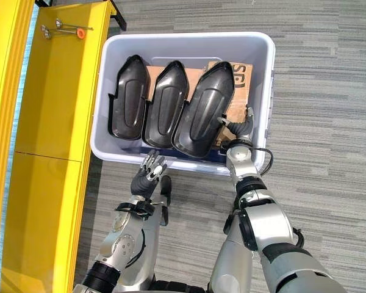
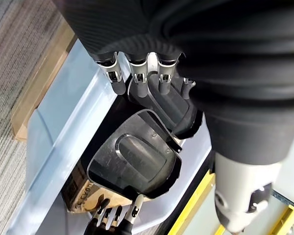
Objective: Move parts from the plastic box to the shelf.
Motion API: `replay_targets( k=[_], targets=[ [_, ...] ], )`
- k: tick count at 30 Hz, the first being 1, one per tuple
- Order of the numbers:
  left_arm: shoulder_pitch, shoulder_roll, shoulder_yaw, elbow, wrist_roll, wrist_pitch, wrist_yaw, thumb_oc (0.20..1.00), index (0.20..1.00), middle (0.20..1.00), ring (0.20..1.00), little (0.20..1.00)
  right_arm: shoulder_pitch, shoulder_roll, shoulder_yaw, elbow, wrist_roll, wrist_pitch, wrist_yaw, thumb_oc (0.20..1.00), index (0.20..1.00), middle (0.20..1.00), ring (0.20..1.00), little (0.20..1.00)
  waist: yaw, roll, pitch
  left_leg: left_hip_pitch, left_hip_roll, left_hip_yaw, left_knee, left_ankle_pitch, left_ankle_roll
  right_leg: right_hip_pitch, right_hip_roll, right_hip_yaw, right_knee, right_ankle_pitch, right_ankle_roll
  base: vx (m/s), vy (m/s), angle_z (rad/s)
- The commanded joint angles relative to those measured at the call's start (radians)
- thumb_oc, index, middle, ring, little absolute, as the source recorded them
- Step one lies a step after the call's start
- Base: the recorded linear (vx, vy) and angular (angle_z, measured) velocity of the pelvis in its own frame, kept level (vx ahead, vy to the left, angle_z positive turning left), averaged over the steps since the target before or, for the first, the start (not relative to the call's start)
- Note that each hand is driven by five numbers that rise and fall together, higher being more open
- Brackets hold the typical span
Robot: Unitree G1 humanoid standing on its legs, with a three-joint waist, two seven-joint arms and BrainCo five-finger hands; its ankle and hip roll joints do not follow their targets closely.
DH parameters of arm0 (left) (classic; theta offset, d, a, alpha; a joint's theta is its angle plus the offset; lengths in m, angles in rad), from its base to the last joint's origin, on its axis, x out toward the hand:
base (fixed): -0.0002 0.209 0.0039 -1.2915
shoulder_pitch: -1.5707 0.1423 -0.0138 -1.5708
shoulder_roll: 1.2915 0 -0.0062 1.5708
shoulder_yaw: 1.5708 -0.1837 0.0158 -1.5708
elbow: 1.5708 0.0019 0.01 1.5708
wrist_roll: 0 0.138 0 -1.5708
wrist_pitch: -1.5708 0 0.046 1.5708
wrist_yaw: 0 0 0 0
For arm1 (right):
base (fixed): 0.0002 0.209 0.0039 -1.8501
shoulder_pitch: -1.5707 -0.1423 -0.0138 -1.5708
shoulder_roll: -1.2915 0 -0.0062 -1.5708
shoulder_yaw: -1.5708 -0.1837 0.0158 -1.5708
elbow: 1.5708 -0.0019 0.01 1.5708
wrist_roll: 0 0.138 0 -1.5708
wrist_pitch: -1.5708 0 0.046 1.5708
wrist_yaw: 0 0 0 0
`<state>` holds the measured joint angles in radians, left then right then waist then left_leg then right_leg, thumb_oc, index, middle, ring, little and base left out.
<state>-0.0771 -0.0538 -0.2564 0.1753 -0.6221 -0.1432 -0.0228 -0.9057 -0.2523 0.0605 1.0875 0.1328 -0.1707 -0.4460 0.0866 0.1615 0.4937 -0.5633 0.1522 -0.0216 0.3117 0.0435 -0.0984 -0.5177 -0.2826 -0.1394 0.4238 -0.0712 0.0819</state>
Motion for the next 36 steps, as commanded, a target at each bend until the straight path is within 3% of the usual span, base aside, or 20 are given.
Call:
replay_targets(
  k=[1, 12, 20, 29, 30, 33, 34, 36],
  targets=[
    [0.013, -0.078, -0.027, -0.128, -0.018, -0.061, 0.003, 1.000, 1.000, 1.000, 1.000, 1.000, -0.052, 0.038, 0.052, 0.027, 0.010, 0.000, 0.006, 1.000, 1.000, 1.000, 1.000, 1.000, 0.033, 0.008, 0.026, -0.040, 0.097, -0.039, 0.067, 0.008, -0.066, 0.123, -0.033, 0.063, -0.157, 0.168, -0.068, 0.00, 0.012, 0.08],
    [0.015, -0.090, -0.024, -0.124, -0.014, -0.071, 0.007, 1.000, 1.000, 1.000, 1.000, 1.000, -0.083, 0.019, 0.110, 0.151, -0.002, 0.022, -0.028, 1.000, 1.000, 1.000, 1.000, 1.000, 0.053, 0.005, 0.026, -0.027, 0.099, -0.039, 0.071, 0.008, -0.060, 0.149, -0.031, 0.056, -0.163, 0.169, -0.068, 0.00, 0.022, 0.01],
    [0.008, -0.107, -0.020, -0.122, -0.009, -0.077, 0.008, 1.000, 1.000, 1.000, 1.000, 1.000, -0.126, -0.003, 0.214, 0.281, -0.026, 0.077, -0.061, 1.000, 1.000, 1.000, 1.000, 1.000, 0.080, -0.007, 0.026, -0.005, 0.098, -0.040, 0.073, 0.011, -0.053, 0.189, -0.030, 0.050, -0.182, 0.171, -0.069, 0.01, 0.034, 0.02],
    [0.021, -0.144, -0.027, -0.098, -0.012, -0.065, 0.004, 1.000, 1.000, 1.000, 1.000, 1.000, -0.119, -0.109, 0.342, 0.433, -0.056, 0.163, -0.060, 1.000, 1.000, 1.000, 1.000, 1.000, 0.117, 0.025, 0.026, -0.001, 0.091, -0.043, 0.080, 0.014, -0.047, 0.218, -0.037, 0.041, -0.200, 0.177, -0.069, 0.01, 0.055, 0.02],
    [0.023, -0.146, -0.032, -0.098, -0.016, -0.067, 0.003, 1.000, 1.000, 1.000, 1.000, 1.000, -0.121, -0.122, 0.368, 0.441, -0.069, 0.174, -0.067, 0.752, 0.752, 0.752, 0.752, 0.752, 0.122, 0.027, 0.026, -0.004, 0.089, -0.043, 0.080, 0.015, -0.045, 0.218, -0.038, 0.040, -0.202, 0.177, -0.069, 0.00, 0.000, 0.00],
    [0.024, -0.150, -0.039, -0.095, -0.018, -0.069, 0.001, 1.000, 1.000, 1.000, 1.000, 1.000, -0.126, -0.136, 0.405, 0.456, -0.079, 0.188, -0.067, 0.398, 0.398, 0.398, 0.398, 0.398, 0.128, 0.033, 0.026, -0.005, 0.090, -0.043, 0.079, 0.016, -0.046, 0.222, -0.037, 0.041, -0.210, 0.178, -0.069, 0.01, 0.036, 0.07],
    [0.023, -0.150, -0.041, -0.095, -0.023, -0.071, 0.001, 1.000, 1.000, 1.000, 1.000, 1.000, -0.132, -0.140, 0.419, 0.462, -0.081, 0.194, -0.071, 0.200, 0.200, 0.200, 0.200, 0.200, 0.129, 0.033, 0.026, -0.009, 0.091, -0.043, 0.078, 0.017, -0.045, 0.219, -0.037, 0.039, -0.211, 0.179, -0.069, -0.03, 0.026, 0.06],
    [0.020, -0.156, -0.048, -0.086, -0.035, -0.073, 0.002, 1.000, 1.000, 1.000, 1.000, 1.000, -0.145, -0.155, 0.475, 0.486, -0.098, 0.214, -0.063, 0.200, 0.200, 0.200, 0.200, 0.200, 0.134, 0.034, 0.026, -0.013, 0.089, -0.043, 0.075, 0.015, -0.043, 0.220, -0.036, 0.036, -0.219, 0.179, -0.070, 0.00, 0.031, 0.10]
  ],
)
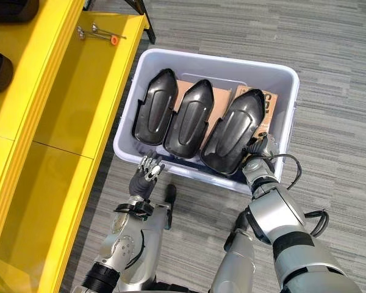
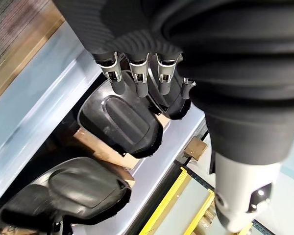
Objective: Move parts from the plastic box to the shelf.
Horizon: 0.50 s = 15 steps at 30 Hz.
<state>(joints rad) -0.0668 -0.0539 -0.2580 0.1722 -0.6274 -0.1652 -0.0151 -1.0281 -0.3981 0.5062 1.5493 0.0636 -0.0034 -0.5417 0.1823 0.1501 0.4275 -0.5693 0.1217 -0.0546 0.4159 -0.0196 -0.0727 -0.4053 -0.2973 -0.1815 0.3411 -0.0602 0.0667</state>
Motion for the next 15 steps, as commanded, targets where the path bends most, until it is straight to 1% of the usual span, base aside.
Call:
replay_targets(
  k=[1, 4, 8, 15],
  targets=[
    [0.009, -0.157, -0.052, -0.080, -0.034, -0.051, -0.005, 1.000, 1.000, 1.000, 1.000, 1.000, -0.032, -0.013, 0.062, 0.028, -0.042, 0.054, 0.032, 0.200, 0.200, 0.200, 0.200, 0.200, 0.041, 0.046, 0.092, -0.008, 0.118, -0.011, -0.030, 0.079, -0.068, 0.107, -0.020, 0.078, -0.137, 0.169, -0.055, 0.00, 0.026, 0.05],
    [0.006, -0.161, -0.056, -0.073, -0.043, -0.055, -0.003, 1.000, 1.000, 1.000, 1.000, 1.000, -0.053, -0.024, 0.113, 0.040, -0.047, 0.066, 0.034, 0.200, 0.200, 0.200, 0.200, 0.200, 0.044, 0.049, 0.092, -0.014, 0.118, -0.015, -0.032, 0.078, -0.070, 0.107, -0.018, 0.077, -0.145, 0.171, -0.056, 0.00, 0.000, 0.00],
    [0.007, -0.162, -0.062, -0.068, -0.052, -0.062, -0.002, 1.000, 1.000, 1.000, 1.000, 1.000, -0.062, -0.028, 0.121, 0.042, -0.037, 0.073, 0.037, 0.200, 0.200, 0.200, 0.200, 0.200, 0.043, 0.050, 0.092, -0.015, 0.120, -0.017, -0.036, 0.076, -0.070, 0.106, -0.016, 0.077, -0.148, 0.171, -0.056, 0.00, 0.000, 0.00],
    [0.026, -0.154, -0.064, -0.061, -0.067, -0.073, -0.012, 1.000, 1.000, 1.000, 1.000, 1.000, -0.054, -0.029, 0.067, 0.017, -0.002, 0.061, 0.036, 0.200, 0.200, 0.200, 0.200, 0.200, 0.036, 0.040, 0.092, -0.008, 0.121, -0.020, -0.043, 0.072, -0.076, 0.110, -0.011, 0.075, -0.153, 0.169, -0.057, 0.00, 0.000, 0.00]
  ],
)
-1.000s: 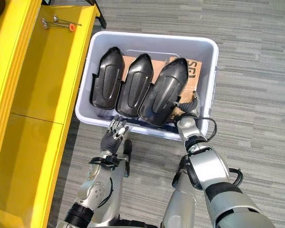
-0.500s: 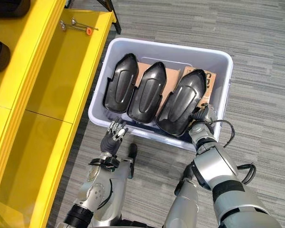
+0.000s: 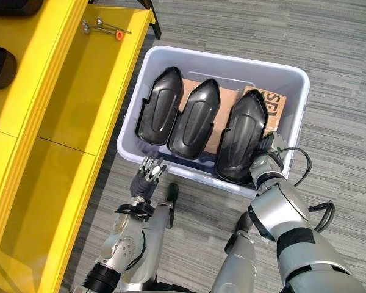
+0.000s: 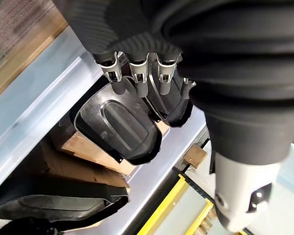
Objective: Move parts from the plastic box to the shelf.
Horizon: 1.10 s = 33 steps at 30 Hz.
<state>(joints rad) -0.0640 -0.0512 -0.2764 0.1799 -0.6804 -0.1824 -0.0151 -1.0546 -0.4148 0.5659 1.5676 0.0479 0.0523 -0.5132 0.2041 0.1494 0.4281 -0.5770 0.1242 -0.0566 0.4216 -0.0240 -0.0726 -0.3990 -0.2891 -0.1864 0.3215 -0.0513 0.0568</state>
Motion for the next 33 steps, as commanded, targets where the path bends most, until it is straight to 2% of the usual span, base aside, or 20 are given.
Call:
replay_targets(
  k=[1, 5, 9, 12, 16, 18, 24, 33],
  targets=[
    [0.026, -0.156, -0.044, -0.069, -0.014, -0.058, -0.013, 1.000, 1.000, 1.000, 1.000, 1.000, -0.027, -0.013, -0.012, -0.008, 0.023, 0.000, 0.007, 0.200, 0.200, 0.200, 0.200, 0.200, 0.011, 0.040, 0.092, 0.002, 0.118, -0.017, -0.050, 0.075, -0.077, 0.104, -0.018, 0.080, -0.133, 0.160, -0.048, 0.00, 0.000, 0.00],
    [0.036, -0.146, -0.043, -0.071, -0.019, -0.058, -0.016, 1.000, 1.000, 1.000, 1.000, 1.000, -0.017, -0.010, -0.069, -0.044, 0.040, -0.019, -0.001, 0.200, 0.200, 0.200, 0.200, 0.200, 0.007, 0.033, 0.092, 0.009, 0.119, -0.019, -0.052, 0.075, -0.081, 0.109, -0.018, 0.082, -0.133, 0.157, -0.049, 0.00, 0.000, 0.00],
    [0.043, -0.127, -0.036, -0.083, -0.010, -0.065, -0.017, 1.000, 1.000, 1.000, 1.000, 1.000, -0.006, 0.007, -0.163, -0.139, 0.071, -0.068, -0.013, 0.200, 0.200, 0.200, 0.200, 0.200, -0.003, 0.018, 0.092, 0.017, 0.120, -0.020, -0.049, 0.071, -0.087, 0.112, -0.014, 0.084, -0.131, 0.155, -0.051, 0.00, -0.009, 0.00],
    [0.038, -0.100, -0.019, -0.095, 0.004, -0.075, -0.014, 1.000, 1.000, 1.000, 1.000, 1.000, 0.014, 0.058, -0.200, -0.309, 0.038, -0.117, -0.019, 0.200, 0.200, 0.200, 0.200, 0.200, -0.023, -0.008, 0.092, 0.022, 0.128, -0.015, -0.053, 0.068, -0.096, 0.108, -0.008, 0.088, -0.130, 0.154, -0.052, 0.01, -0.042, -0.04],
    [0.018, -0.067, 0.022, -0.118, 0.025, -0.087, 0.000, 1.000, 1.000, 1.000, 1.000, 1.000, 0.058, 0.103, -0.219, -0.547, -0.023, -0.132, -0.015, 0.200, 0.200, 0.200, 0.200, 0.200, -0.053, -0.052, 0.092, 0.018, 0.138, -0.008, -0.058, 0.067, -0.106, 0.095, -0.004, 0.090, -0.129, 0.152, -0.049, -0.01, -0.052, -0.06],
    [0.011, -0.038, 0.043, -0.134, 0.044, -0.089, 0.010, 1.000, 1.000, 1.000, 1.000, 1.000, 0.096, 0.125, -0.225, -0.702, -0.078, -0.112, 0.003, 0.200, 0.200, 0.200, 0.200, 0.200, -0.072, -0.081, 0.092, 0.016, 0.144, -0.006, -0.056, 0.069, -0.110, 0.086, -0.002, 0.089, -0.125, 0.152, -0.047, -0.01, -0.068, -0.09],
    [0.011, -0.006, 0.080, -0.148, 0.080, -0.075, 0.024, 1.000, 1.000, 1.000, 1.000, 1.000, 0.180, 0.130, -0.246, -0.915, -0.158, -0.057, 0.050, 0.200, 0.200, 0.200, 0.200, 0.200, -0.100, -0.119, 0.092, 0.038, 0.147, -0.001, -0.060, 0.071, -0.110, 0.089, -0.005, 0.088, -0.117, 0.153, -0.042, -0.01, -0.044, -0.05],
    [0.033, 0.007, 0.124, -0.134, 0.113, -0.056, 0.015, 1.000, 1.000, 1.000, 1.000, 1.000, 0.260, 0.128, -0.277, -1.101, -0.223, -0.024, 0.113, 0.200, 0.200, 0.200, 0.200, 0.200, -0.121, -0.132, 0.092, 0.115, 0.145, 0.021, -0.095, 0.082, -0.106, 0.139, -0.008, 0.093, -0.116, 0.147, -0.038, 0.00, -0.022, -0.06]
  ],
)
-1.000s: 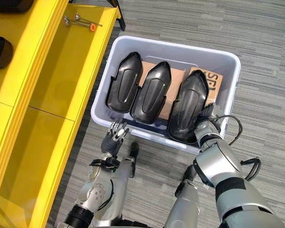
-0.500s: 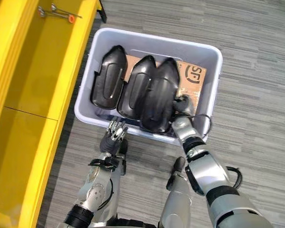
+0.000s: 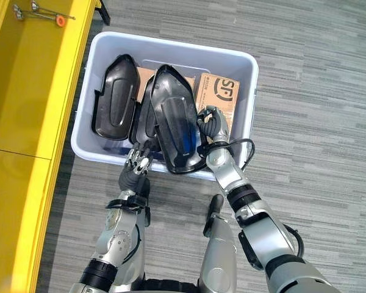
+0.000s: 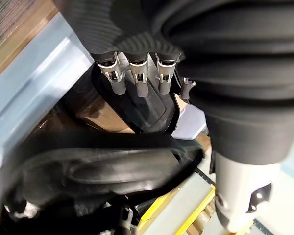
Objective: Move parts from the plastic box to the shelf.
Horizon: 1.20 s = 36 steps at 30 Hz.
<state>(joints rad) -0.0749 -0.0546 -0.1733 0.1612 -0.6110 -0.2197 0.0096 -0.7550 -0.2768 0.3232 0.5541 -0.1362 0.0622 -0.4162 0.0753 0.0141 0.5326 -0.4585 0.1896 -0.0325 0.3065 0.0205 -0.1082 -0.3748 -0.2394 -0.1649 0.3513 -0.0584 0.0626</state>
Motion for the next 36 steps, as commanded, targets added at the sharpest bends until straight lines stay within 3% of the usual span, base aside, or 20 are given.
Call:
replay_targets(
  k=[1, 7, 14, 25, 28, 30, 32, 36],
  targets=[
    [0.050, 0.013, 0.031, -0.112, 0.050, -0.016, -0.014, 1.000, 1.000, 1.000, 1.000, 1.000, -0.017, -0.013, -0.039, -0.128, -0.055, -0.027, 0.028, 0.200, 0.200, 0.200, 0.200, 0.200, 0.003, 0.004, -0.013, 0.017, 0.078, 0.005, 0.009, 0.040, -0.068, 0.127, -0.057, 0.073, -0.146, 0.153, -0.042, 0.00, -0.026, -0.13],
    [0.070, 0.006, 0.059, -0.094, 0.072, -0.007, -0.036, 1.000, 1.000, 1.000, 1.000, 1.000, 0.092, -0.007, -0.082, -0.239, -0.089, -0.010, 0.062, 0.200, 0.200, 0.200, 0.200, 0.200, -0.014, 0.013, -0.013, 0.110, 0.069, 0.036, -0.039, 0.053, -0.048, 0.185, -0.053, 0.079, -0.144, 0.139, -0.040, 0.00, -0.032, -0.03],
    [0.098, -0.029, 0.113, -0.058, 0.114, 0.002, -0.091, 1.000, 1.000, 1.000, 1.000, 1.000, 0.196, -0.036, -0.098, -0.342, -0.105, 0.015, 0.141, 0.200, 0.200, 0.200, 0.200, 0.200, -0.043, 0.047, -0.013, 0.360, 0.044, 0.101, -0.190, 0.081, 0.029, 0.355, -0.010, 0.091, -0.201, 0.135, -0.034, 0.04, -0.092, -0.11],
    [0.098, -0.071, 0.155, 0.013, 0.132, 0.020, -0.143, 1.000, 1.000, 1.000, 1.000, 1.000, 0.285, -0.053, -0.143, -0.384, -0.111, 0.038, 0.198, 0.200, 0.200, 0.200, 0.200, 0.200, -0.086, 0.049, -0.013, 0.568, 0.063, 0.158, -0.228, 0.092, 0.041, 0.510, 0.024, 0.101, -0.204, 0.136, -0.030, 0.02, -0.129, -0.13],
    [0.107, -0.081, 0.160, 0.043, 0.135, 0.028, -0.163, 1.000, 1.000, 1.000, 1.000, 1.000, 0.323, -0.057, -0.156, -0.398, -0.124, 0.050, 0.211, 0.200, 0.200, 0.200, 0.200, 0.200, -0.098, 0.037, -0.069, 0.602, 0.070, 0.168, -0.246, 0.097, 0.049, 0.532, 0.038, 0.102, -0.204, 0.130, -0.033, 0.05, -0.149, -0.10],
    [0.107, -0.081, 0.159, 0.043, 0.135, 0.028, -0.163, 1.000, 1.000, 1.000, 1.000, 1.000, 0.324, -0.057, -0.157, -0.399, -0.125, 0.050, 0.211, 0.200, 0.200, 0.200, 0.200, 0.200, -0.098, 0.037, -0.070, 0.602, 0.069, 0.168, -0.247, 0.098, 0.049, 0.532, 0.038, 0.102, -0.205, 0.130, -0.033, 0.01, -0.070, -0.11],
    [0.109, -0.090, 0.175, 0.069, 0.136, 0.038, -0.175, 1.000, 1.000, 1.000, 1.000, 1.000, 0.355, -0.024, -0.161, -0.394, -0.079, 0.056, 0.232, 0.200, 0.200, 0.200, 0.200, 0.200, -0.097, 0.034, -0.131, 0.617, 0.075, 0.173, -0.266, 0.103, 0.055, 0.542, 0.050, 0.108, -0.219, 0.127, -0.034, 0.03, -0.186, 0.02],
    [0.121, -0.099, 0.189, 0.074, 0.134, 0.043, -0.185, 1.000, 1.000, 1.000, 1.000, 1.000, 0.390, -0.025, -0.175, -0.418, -0.074, 0.059, 0.237, 0.200, 0.200, 0.200, 0.200, 0.200, -0.101, 0.029, -0.163, 0.627, 0.079, 0.175, -0.265, 0.101, 0.060, 0.549, 0.059, 0.114, -0.224, 0.129, -0.033, 0.03, -0.122, -0.05]
  ],
)
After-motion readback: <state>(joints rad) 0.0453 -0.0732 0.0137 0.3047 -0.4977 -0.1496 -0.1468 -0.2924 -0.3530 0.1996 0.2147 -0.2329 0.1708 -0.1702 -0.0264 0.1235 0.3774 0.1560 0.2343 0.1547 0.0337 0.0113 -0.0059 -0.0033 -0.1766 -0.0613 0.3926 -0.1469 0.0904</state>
